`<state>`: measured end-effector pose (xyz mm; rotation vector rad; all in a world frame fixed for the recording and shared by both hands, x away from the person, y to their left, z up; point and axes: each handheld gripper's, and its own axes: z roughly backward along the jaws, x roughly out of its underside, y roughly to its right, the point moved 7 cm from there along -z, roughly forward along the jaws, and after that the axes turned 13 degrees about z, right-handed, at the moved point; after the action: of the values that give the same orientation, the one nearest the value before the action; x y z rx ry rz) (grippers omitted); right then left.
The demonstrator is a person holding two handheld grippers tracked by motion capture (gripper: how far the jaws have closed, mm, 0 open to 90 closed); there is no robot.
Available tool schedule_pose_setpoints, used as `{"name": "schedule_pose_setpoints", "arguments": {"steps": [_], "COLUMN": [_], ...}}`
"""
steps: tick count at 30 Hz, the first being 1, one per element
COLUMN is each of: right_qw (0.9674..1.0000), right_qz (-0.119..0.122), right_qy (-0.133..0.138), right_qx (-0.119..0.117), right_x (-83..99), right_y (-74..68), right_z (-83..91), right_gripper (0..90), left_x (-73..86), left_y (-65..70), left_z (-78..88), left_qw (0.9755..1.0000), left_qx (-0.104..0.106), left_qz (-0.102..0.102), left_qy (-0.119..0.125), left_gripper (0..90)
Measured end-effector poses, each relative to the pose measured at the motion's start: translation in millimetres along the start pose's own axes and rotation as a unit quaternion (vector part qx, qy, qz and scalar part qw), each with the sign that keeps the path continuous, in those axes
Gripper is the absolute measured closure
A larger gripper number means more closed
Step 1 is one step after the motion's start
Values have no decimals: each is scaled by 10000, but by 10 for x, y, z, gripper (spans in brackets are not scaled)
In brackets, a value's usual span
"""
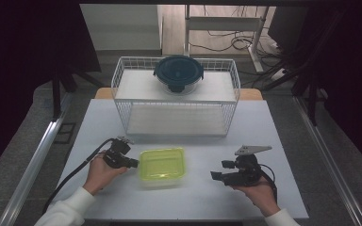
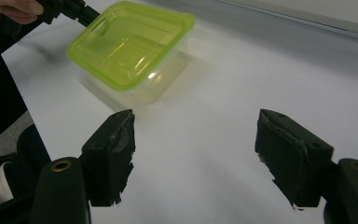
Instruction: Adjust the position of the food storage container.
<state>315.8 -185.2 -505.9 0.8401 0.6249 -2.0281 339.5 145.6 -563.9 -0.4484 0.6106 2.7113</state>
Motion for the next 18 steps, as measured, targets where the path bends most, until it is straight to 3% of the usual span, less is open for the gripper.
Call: {"name": "schedule_pose_setpoints", "arguments": {"steps": [8,18], "right_qw": [10000,10000], "right_qz": [14,23], "right_qy": [-29,-51], "right_qx": [2,3], "right_x": [7,11], "right_y": [-1,0], "right_z": [-12,-22], "right_gripper": [285,285], "left_x": [-112,-149], "left_y": [174,292], "left_z": [-149,-209], "left_qw": [9999,9993], "left_qx": [135,363], "left_qz": [-59,-70], "left_qy": [-68,-111], "left_gripper": [900,900]}}
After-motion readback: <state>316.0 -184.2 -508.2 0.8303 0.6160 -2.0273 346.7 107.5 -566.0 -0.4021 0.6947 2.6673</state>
